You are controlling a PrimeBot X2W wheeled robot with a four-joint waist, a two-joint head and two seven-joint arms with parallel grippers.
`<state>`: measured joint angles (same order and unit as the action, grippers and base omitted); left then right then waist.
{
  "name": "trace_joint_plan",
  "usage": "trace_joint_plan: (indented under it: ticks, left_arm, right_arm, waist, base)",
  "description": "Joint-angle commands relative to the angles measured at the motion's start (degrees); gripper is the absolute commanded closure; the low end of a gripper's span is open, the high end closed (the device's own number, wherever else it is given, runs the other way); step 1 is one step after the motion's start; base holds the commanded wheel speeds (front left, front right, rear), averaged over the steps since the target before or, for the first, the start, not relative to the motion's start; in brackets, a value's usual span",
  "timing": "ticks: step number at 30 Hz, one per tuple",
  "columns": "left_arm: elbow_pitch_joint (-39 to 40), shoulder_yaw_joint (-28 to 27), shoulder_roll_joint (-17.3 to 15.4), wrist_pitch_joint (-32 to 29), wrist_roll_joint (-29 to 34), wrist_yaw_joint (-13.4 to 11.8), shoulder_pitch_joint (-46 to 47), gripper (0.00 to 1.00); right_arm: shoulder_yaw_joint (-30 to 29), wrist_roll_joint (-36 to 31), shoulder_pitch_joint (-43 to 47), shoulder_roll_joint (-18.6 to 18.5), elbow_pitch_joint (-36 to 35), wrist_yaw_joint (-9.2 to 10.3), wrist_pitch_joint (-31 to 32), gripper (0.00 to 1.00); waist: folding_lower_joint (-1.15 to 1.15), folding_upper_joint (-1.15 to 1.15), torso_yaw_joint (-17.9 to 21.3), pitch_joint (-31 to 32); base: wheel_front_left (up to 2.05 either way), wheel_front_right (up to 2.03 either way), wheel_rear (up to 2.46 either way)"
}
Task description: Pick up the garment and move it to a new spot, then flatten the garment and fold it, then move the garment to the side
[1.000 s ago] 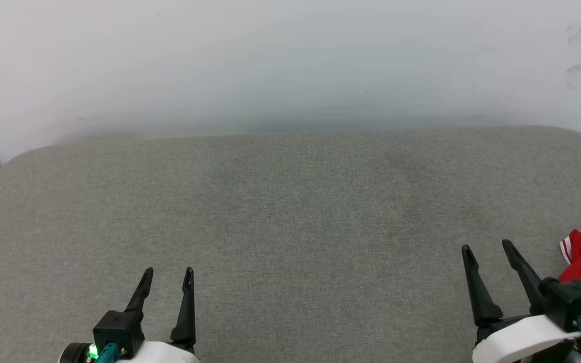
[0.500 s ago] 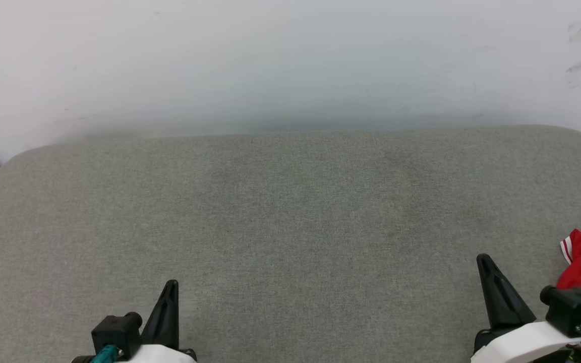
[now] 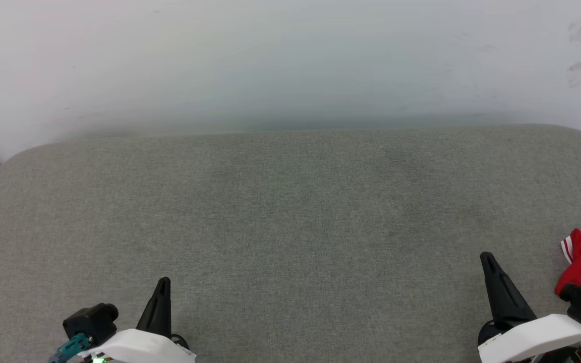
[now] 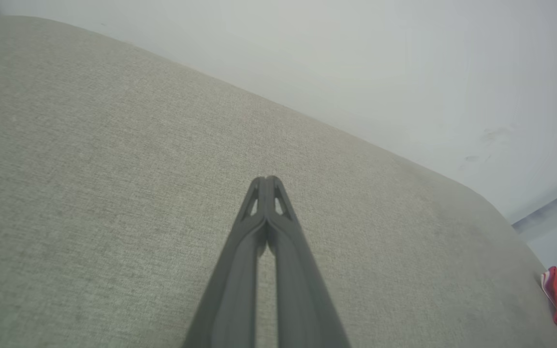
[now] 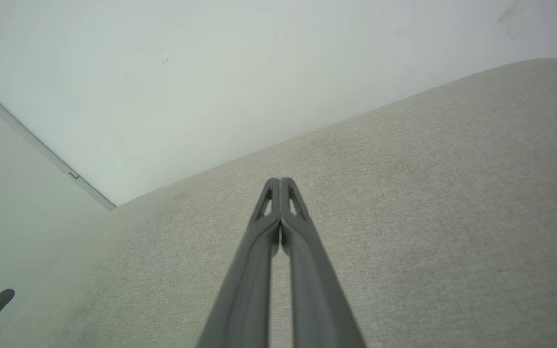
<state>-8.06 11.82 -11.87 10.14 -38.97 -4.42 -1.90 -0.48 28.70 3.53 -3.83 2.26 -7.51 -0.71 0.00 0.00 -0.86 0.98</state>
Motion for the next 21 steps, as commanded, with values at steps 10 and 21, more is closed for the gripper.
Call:
trace_joint_plan:
  ticks: [10,21]
  left_arm:
    - [-0.58,-2.87,0.89,-2.19,-8.86,2.1,2.57,1.0]
    - [-1.35,-5.07,2.0,-4.29,-16.58,3.75,3.52,1.0]
  right_arm:
    - [-0.52,10.6,-2.78,-0.63,1.23,0.01,0.72,1.0]
    - [-1.03,19.77,-4.04,-0.72,2.92,0.01,1.47,1.0]
  waist:
    - [0.0,0.0,0.08,-0.11]
    - [0.0,0.0,0.17,-0.23]
  base:
    - [0.0,0.0,0.0]
    - [0.0,0.0,0.0]
